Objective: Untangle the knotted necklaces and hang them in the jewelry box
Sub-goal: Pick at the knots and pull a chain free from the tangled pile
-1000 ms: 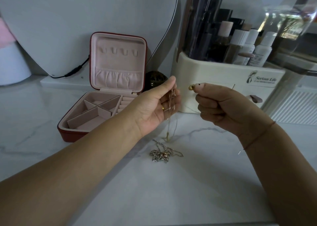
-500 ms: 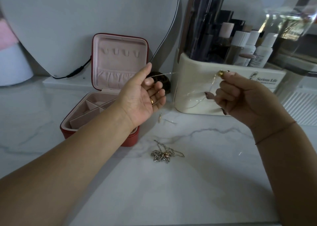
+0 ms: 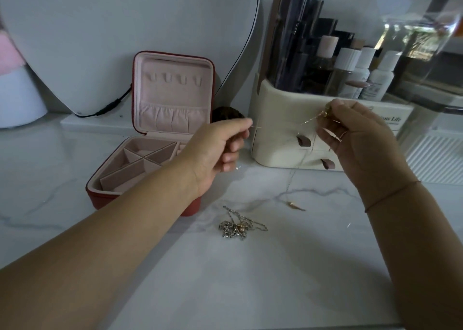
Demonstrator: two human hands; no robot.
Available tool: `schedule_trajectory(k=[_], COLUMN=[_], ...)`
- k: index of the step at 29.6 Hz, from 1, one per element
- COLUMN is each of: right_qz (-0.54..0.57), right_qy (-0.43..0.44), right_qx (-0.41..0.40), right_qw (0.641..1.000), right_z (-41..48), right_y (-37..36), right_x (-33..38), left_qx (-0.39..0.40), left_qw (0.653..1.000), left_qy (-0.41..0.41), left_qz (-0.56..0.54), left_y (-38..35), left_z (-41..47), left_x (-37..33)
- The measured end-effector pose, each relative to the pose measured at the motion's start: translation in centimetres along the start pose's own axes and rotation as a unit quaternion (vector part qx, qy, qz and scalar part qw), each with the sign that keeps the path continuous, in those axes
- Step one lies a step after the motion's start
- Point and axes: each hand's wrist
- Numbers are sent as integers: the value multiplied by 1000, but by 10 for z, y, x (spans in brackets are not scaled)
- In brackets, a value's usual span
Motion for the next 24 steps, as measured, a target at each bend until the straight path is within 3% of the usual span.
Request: schedule_trajectory(k=[5, 10, 17, 24], right_qz=[42, 10, -93, -117], right_qy=[7, 0, -17, -46], right_qx=[60, 120, 166, 171], right_qw=[997, 993, 982, 977], right_z=[1, -5, -11, -13], right_y=[1, -8, -25, -31], right_x=[2, 0, -11, -18], left_qx=[-15, -3, 39, 5], left_qw=[970, 940, 964, 967], left_qy=[-72, -118, -183, -205], left_qz=[230, 320, 188, 149], left_y=[-6, -8, -17, -18], left_z=[-5, -6, -11, -11], left_x=[6, 14, 6, 9])
Point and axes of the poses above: each hand's wrist, its own z-axis towards the middle knuckle, its own y-axis out of the back of the hand, x = y × z, and after that the axes turned 6 degrees about -y, right-handed
